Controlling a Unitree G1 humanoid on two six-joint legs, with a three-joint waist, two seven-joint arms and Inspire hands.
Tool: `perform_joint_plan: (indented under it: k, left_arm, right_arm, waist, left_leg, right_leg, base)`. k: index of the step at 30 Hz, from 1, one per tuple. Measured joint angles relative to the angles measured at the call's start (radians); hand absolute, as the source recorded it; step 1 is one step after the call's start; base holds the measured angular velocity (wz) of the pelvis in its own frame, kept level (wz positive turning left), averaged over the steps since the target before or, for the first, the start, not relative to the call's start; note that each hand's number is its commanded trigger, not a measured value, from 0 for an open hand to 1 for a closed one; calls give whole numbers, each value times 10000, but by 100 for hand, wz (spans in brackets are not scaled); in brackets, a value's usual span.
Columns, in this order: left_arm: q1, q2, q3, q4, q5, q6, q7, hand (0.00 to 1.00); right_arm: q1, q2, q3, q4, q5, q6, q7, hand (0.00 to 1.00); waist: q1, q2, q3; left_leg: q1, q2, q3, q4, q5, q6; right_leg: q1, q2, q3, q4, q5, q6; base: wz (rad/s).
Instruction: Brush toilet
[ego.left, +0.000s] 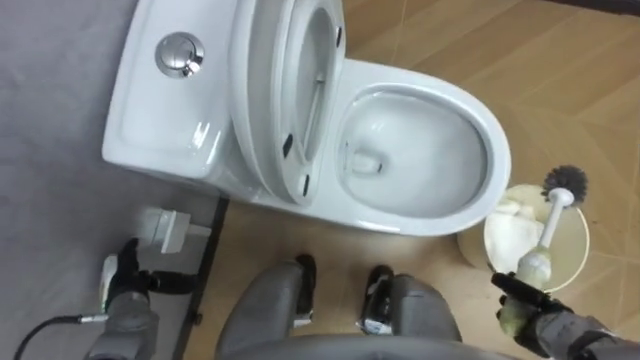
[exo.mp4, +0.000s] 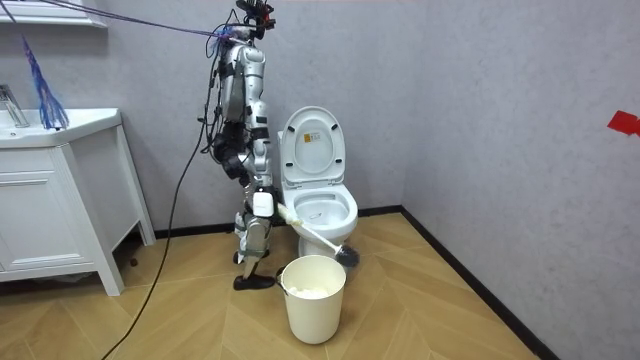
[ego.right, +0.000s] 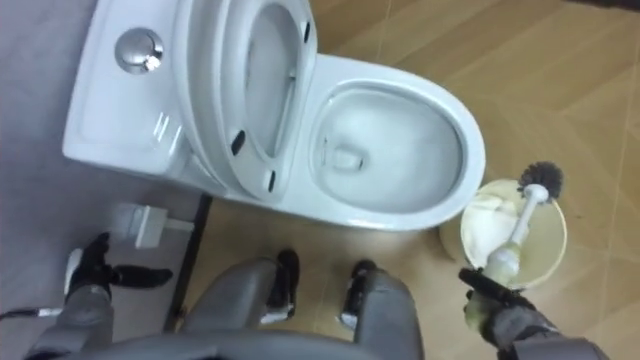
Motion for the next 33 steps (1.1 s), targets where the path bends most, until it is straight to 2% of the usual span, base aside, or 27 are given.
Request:
perform_joint_plan:
  k: [3,6,9,11,14,16,18,20,24,27,29,33]
  left_arm:
    - [404,-89,386,-447,446,11,207,0]
    - [657,-272,584,-935,1384,28,361,0]
    - [1142,-310,634,-2272,2596,23,622,0]
    - [1372,-312,774,-2833,2992,13,734,0]
    - [1726,-343,794,-4048,4378,-11,787,0]
    - [1836,-345,802,-4927,5154,-223,806,0]
    - [1989,-350,791,-5974,5845,-700,858,0]
    - [2127,-350,789,-6357,6171,-1038,1085,0]
    - [2114,-357,744,-6965,7572,-1254,1510,0]
    - [2096,-361,715,-7483,8302,-1349,1570,0]
    - [1953,-310,648,-7536,8497,-1456,1778,0]
    - [1694,-124,157,-7534,8878,-1454,1926,0]
  right_arm:
    - [220,27,-184,26,-6,-112,-22,100]
    - [397,179,-162,-17,-369,-265,-22,100]
    - [764,289,-155,-448,-1542,-262,0,100]
    - [830,371,-144,-635,-2140,-335,29,100]
    - [1014,433,44,-860,-3155,-454,226,100]
    - [1018,441,113,-855,-3751,-567,317,100]
    - [1165,502,117,-844,-4275,-779,342,100]
    - [1157,519,125,-852,-4559,-898,365,100]
    - [1197,586,677,-866,-5514,-1259,581,100]
    - [1171,590,761,-839,-6111,-1521,666,100]
    - [1120,615,812,-841,-6673,-1608,648,100]
    - [956,615,1061,-860,-7454,-1630,773,100]
  waist:
    - [-88,-155,-59]
    - [-27,-264,-57]
    - [12,-302,-53]
    - [-14,-310,-52]
    - [186,-315,-58]
    - [381,-309,-66]
    - [459,-310,-66]
    - [526,-273,-103]
    - [534,-336,-117]
    - [457,-344,-120]
    - [385,-354,-117]
    - [276,-347,-119]
  left_leg:
    - [579,-96,-341,-300,38,-58]
    - [944,-85,-520,-372,41,-68]
    - [1467,-82,-664,-489,41,-69]
    - [1730,-87,-768,-660,45,-92]
    - [2073,-43,-806,-845,27,-152]
    - [2115,-30,-930,-848,22,-177]
    - [2286,-44,-1058,-869,41,-206]
    - [2477,-45,-1069,-998,49,-221]
    - [2672,-41,-1095,-1052,95,-290]
    - [2663,-25,-1094,-1036,99,-298]
    - [2605,-66,-1108,-1009,99,-298]
    - [2573,-86,-1104,-1004,100,-297]
  right_leg:
    - [755,25,-279,-386,-13,49]
    - [1391,120,-515,-874,2,56]
    - [2215,163,-883,-1320,24,70]
    - [2544,180,-1052,-1521,29,78]
    - [2873,279,-1048,-1770,109,82]
    - [3031,307,-1127,-1794,131,62]
    - [3232,329,-1272,-1933,157,51]
    - [3427,341,-1296,-2057,161,44]
    - [3573,314,-1301,-2178,161,10]
    - [3580,335,-1290,-2229,169,-1]
    - [3556,339,-1286,-2238,171,-2]
    - [3550,401,-1288,-2253,188,6]
  base:
    - [31]
    - [25]
    - [33]
    - [22]
    - [9]
    - [6]
    - [17]
    - [2]
    - [-1]
    - [0]
    - [2]
    - [0]
